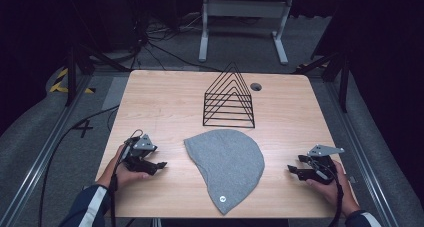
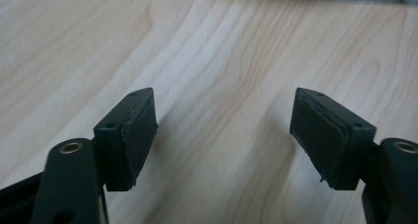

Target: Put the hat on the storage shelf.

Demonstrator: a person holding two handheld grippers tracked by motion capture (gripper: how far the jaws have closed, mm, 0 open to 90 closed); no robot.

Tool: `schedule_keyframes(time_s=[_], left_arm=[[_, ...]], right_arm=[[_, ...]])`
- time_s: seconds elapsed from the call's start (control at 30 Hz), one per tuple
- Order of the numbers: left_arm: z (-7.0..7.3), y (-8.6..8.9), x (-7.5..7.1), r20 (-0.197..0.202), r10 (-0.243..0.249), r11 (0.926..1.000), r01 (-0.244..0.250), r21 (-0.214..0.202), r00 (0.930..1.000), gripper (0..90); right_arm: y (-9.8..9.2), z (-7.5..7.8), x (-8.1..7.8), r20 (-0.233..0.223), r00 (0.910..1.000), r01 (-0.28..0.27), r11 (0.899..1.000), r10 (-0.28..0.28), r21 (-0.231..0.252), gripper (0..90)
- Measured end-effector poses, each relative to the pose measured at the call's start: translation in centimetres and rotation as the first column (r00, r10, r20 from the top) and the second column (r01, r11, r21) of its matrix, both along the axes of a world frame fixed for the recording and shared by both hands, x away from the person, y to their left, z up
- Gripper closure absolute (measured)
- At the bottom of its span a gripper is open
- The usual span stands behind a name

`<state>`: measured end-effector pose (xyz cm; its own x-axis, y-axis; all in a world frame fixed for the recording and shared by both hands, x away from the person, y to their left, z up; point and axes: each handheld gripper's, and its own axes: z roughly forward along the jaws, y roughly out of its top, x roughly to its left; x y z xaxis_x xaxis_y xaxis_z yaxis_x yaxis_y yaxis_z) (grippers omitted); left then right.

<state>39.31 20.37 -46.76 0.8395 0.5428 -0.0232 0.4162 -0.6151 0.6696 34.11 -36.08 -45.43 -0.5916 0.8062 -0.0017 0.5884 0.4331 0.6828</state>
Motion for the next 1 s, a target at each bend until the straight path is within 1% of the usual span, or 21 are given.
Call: schedule_keyframes(time_s=[0.03, 0.07, 0.1, 0.13, 0.17, 0.27, 0.33, 0.43, 0.5, 0.57, 0.63, 0.67, 0.7, 0.77, 0.8, 0.83, 0.87, 0.9, 0.93, 0.97, 1.0], left_arm=[[0.3, -0.6, 0.4, 0.013, -0.007, 0.9999, 0.007, -0.015, 0.9999, 28.0], [0.5, -0.9, 0.7, 0.013, -0.015, 0.9997, 0.015, -0.022, 0.9998, 28.0], [0.9, -1.5, 1.1, 0.024, -0.028, 0.9991, 0.028, -0.033, 0.9993, 28.5], [1.2, -2.1, 1.3, 0.038, -0.034, 0.9985, 0.036, -0.040, 0.9987, 29.2], [1.5, -2.8, 1.8, 0.051, -0.043, 0.9981, 0.045, -0.043, 0.9978, 30.9], [1.9, -4.7, 2.6, 0.075, -0.068, 0.9965, 0.071, -0.043, 0.9949, 33.1], [2.2, -6.1, 3.1, 0.093, -0.100, 0.9940, 0.104, -0.035, 0.9906, 34.0], [2.4, -8.0, 4.0, 0.100, -0.145, 0.9882, 0.149, -0.033, 0.9843, 37.6], [2.3, -9.1, 4.3, 0.109, -0.167, 0.9850, 0.171, -0.025, 0.9799, 42.6], [1.9, -10.1, 4.6, 0.109, -0.186, 0.9815, 0.190, -0.023, 0.9764, 46.4], [1.5, -10.8, 4.9, 0.101, -0.211, 0.9773, 0.212, -0.001, 0.9723, 48.9], [1.4, -11.0, 4.9, 0.099, -0.214, 0.9769, 0.214, 0.009, 0.9719, 49.8], [1.2, -11.3, 5.0, 0.093, -0.216, 0.9765, 0.215, 0.021, 0.9720, 50.6], [0.9, -11.4, 5.0, 0.081, -0.214, 0.9768, 0.214, 0.014, 0.9734, 51.8], [0.6, -11.5, 4.9, 0.059, -0.221, 0.9752, 0.219, 0.034, 0.9736, 51.7], [0.5, -11.4, 4.8, 0.052, -0.218, 0.9758, 0.216, 0.033, 0.9746, 51.9], [0.4, -11.3, 4.8, 0.048, -0.222, 0.9751, 0.221, 0.018, 0.9739, 53.0], [0.3, -11.2, 4.7, 0.041, -0.219, 0.9758, 0.218, 0.010, 0.9750, 53.2], [0.3, -11.1, 4.6, 0.039, -0.221, 0.9752, 0.221, 0.005, 0.9744, 53.2], [0.3, -11.0, 4.4, 0.035, -0.212, 0.9773, 0.212, 0.000, 0.9767, 53.2], [0.3, -10.9, 4.1, 0.036, -0.217, 0.9762, 0.217, 0.003, 0.9755, 53.2]], right_arm=[[0.6, 0.3, -0.1, 0.006, 0.9993, -0.036, 0.999, 0.036, 0.030, 43.0], [0.6, 0.3, -0.1, 0.006, 0.9993, -0.036, 0.999, 0.036, 0.030, 43.0], [1.0, 0.5, -0.1, 0.014, 0.9984, -0.055, 0.998, 0.054, 0.035, 44.6], [2.0, 0.9, -0.3, 0.034, 0.9960, -0.084, 0.996, 0.083, 0.033, 48.9], [2.9, 1.3, -0.5, 0.053, 0.9922, -0.114, 0.993, 0.113, 0.027, 53.0], [6.1, 2.1, -1.0, 0.089, 0.9737, -0.213, 0.977, 0.210, 0.030, 62.3], [8.3, 2.2, -1.4, 0.103, 0.9580, -0.273, 0.961, 0.268, 0.036, 69.0], [11.4, 1.8, -2.1, 0.095, 0.9319, -0.355, 0.934, 0.350, 0.038, 76.1], [13.5, 1.4, -2.6, 0.088, 0.9087, -0.413, 0.909, 0.408, 0.048, 80.5], [15.1, 1.1, -3.2, 0.082, 0.8881, -0.456, 0.889, 0.452, 0.041, 82.9], [16.6, 0.8, -3.7, 0.080, 0.8664, -0.497, 0.867, 0.493, 0.040, 85.3], [17.1, 0.7, -4.0, 0.075, 0.8571, -0.513, 0.857, 0.510, 0.039, 85.6], [17.5, 0.5, -4.1, 0.067, 0.8508, -0.524, 0.851, 0.521, 0.039, 86.0], [18.3, -0.2, -4.5, 0.036, 0.8331, -0.553, 0.832, 0.552, 0.040, 86.3], [18.4, -0.4, -4.6, 0.025, 0.8296, -0.558, 0.829, 0.558, 0.027, 86.2], [18.4, -0.5, -4.6, 0.022, 0.8265, -0.563, 0.827, 0.562, 0.010, 86.0], [18.4, -0.6, -4.7, 0.016, 0.8283, -0.560, 0.828, 0.560, 0.003, 85.2], [18.2, -0.7, -4.5, 0.010, 0.8262, -0.563, 0.826, 0.563, 0.003, 85.2], [18.0, -0.7, -4.4, 0.002, 0.8300, -0.558, 0.830, 0.558, 0.016, 85.2], [17.8, -0.7, -4.2, -0.002, 0.8310, -0.556, 0.831, 0.556, 0.017, 85.4], [17.6, -0.7, -4.1, -0.001, 0.8324, -0.554, 0.832, 0.554, 0.013, 85.5]])
